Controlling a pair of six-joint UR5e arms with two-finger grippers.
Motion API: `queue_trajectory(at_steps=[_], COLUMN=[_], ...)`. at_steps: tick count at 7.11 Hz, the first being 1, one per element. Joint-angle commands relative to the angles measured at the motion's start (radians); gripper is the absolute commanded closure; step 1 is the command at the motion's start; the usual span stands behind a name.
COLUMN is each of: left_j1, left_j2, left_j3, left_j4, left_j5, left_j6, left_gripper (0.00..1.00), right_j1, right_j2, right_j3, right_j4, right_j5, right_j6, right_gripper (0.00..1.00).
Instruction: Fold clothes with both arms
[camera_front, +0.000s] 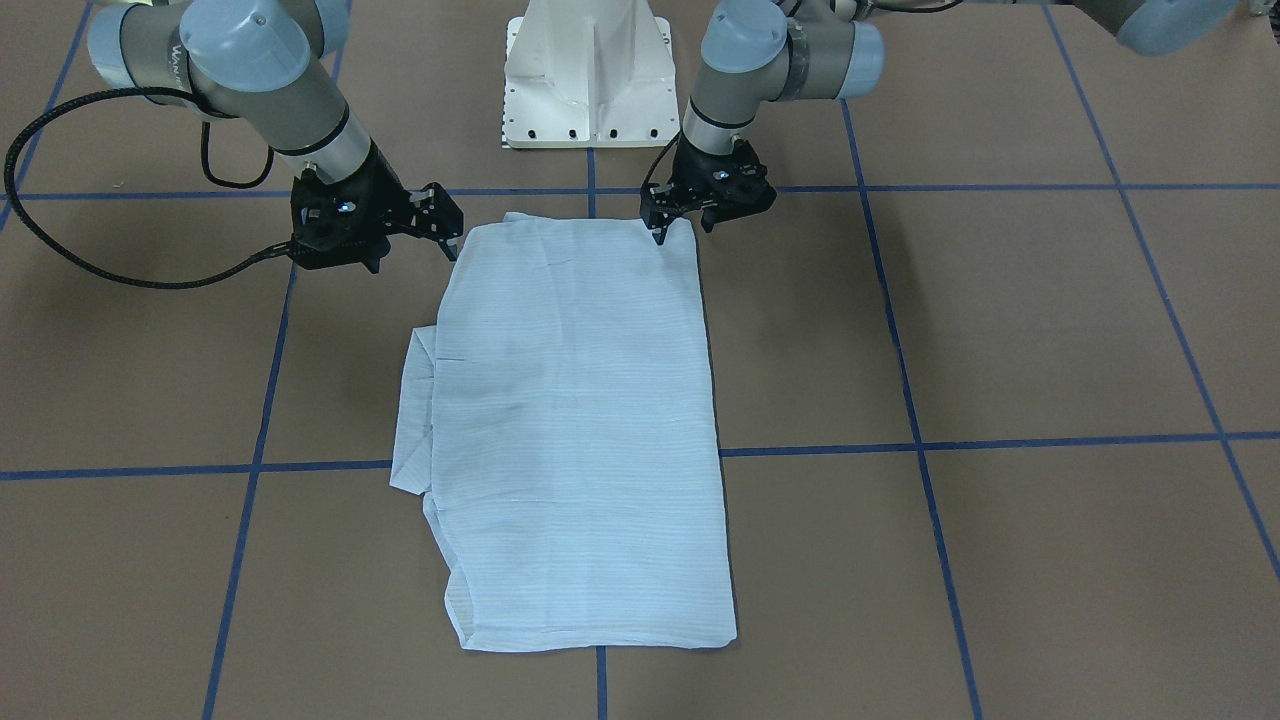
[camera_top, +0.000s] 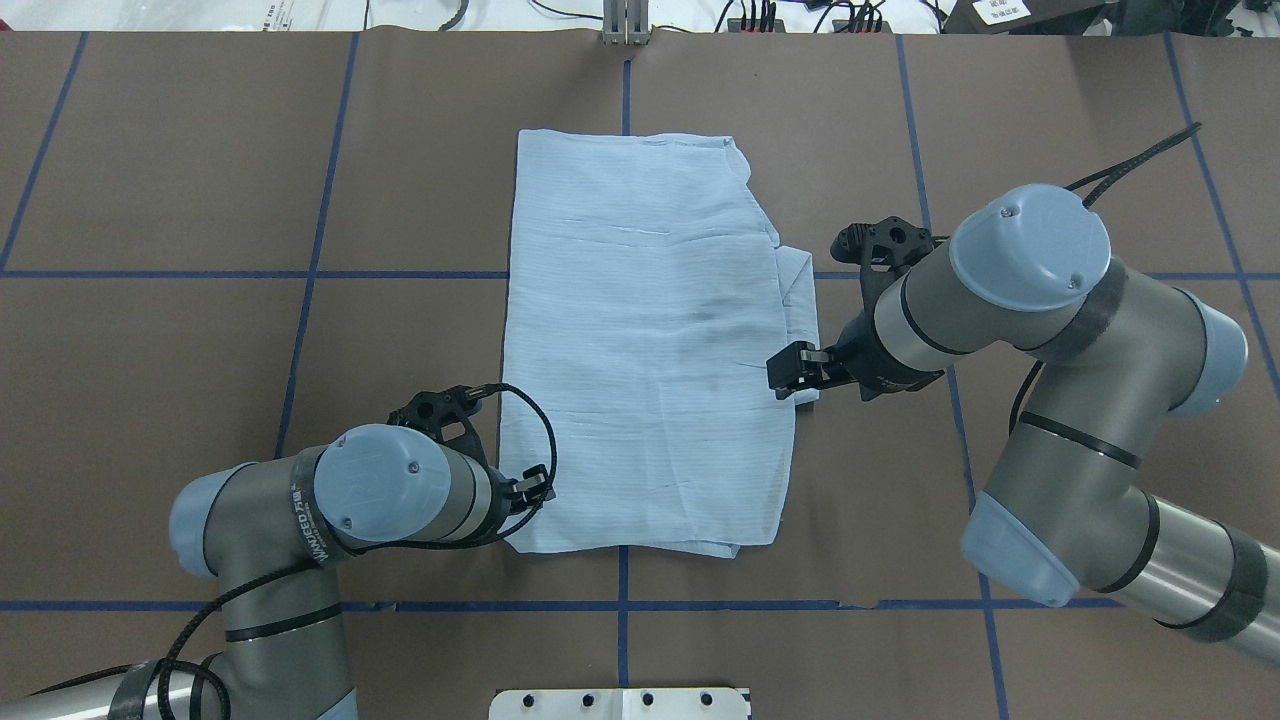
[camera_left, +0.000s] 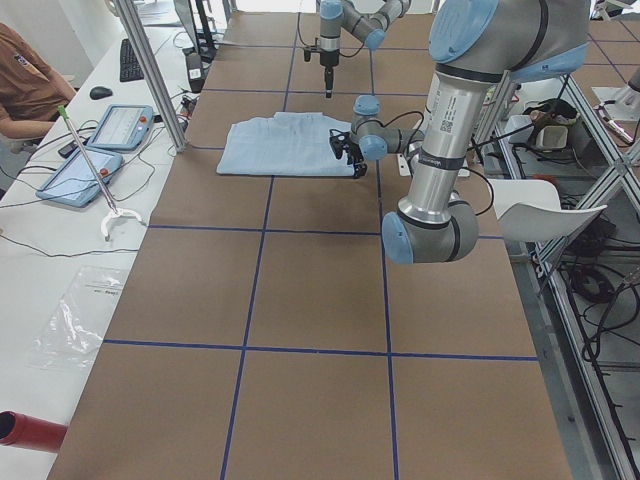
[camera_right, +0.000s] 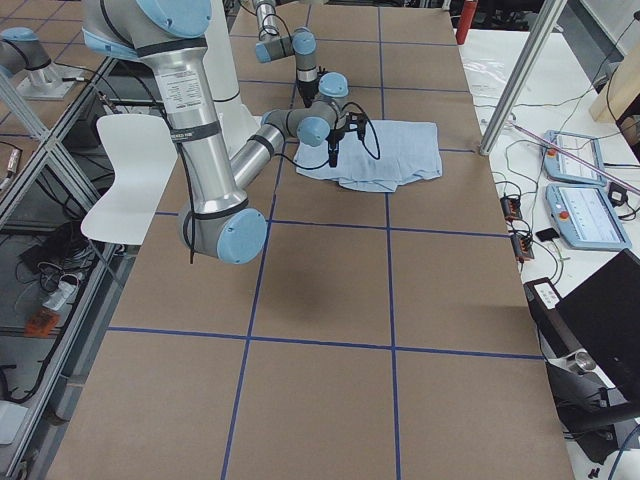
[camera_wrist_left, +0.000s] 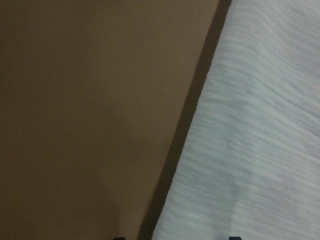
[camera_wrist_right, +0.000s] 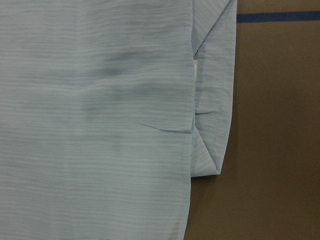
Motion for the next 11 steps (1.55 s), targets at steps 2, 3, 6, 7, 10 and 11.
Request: queue_trajectory(at_steps=[2,3,6,7,10,11], left_j1=[0.002,0.003,0.007,0.007,0.007,0.005], left_j2=[-0.009,-0.013,-0.016,-0.016,-0.016,-0.018], left_j3=[0.009,0.009,0.009,0.009,0.008,-0.003], left_j4=[0.000,0.000,0.000,0.002,0.000,0.002], left_j5=[-0.004,-0.004,-0.004,-0.004,-0.007,-0.008], left_j6=[0.000,0.000,0.000,-0.002,-0.009,-0.009], left_gripper=[0.35,0.36,0.37,0.38,1.00,1.00], right_j1=[0.001,0.001,0.003,0.003,0.003,0.001], right_j2=[-0.002,-0.002,-0.001,-0.001,-0.004,-0.002], right_j3=[-0.002,-0.002,-0.002,-0.002,-0.002,-0.002], right_j4=[0.000,0.000,0.000,0.000,0.000,0.000], right_j5=[0.001,0.001,0.001,0.001,-0.001,-0.001], right_j6=[-0.002,-0.002,-0.002,-0.002,-0.002,0.000], right_gripper=[0.00,0.00,0.00,0.00,0.00,0.00])
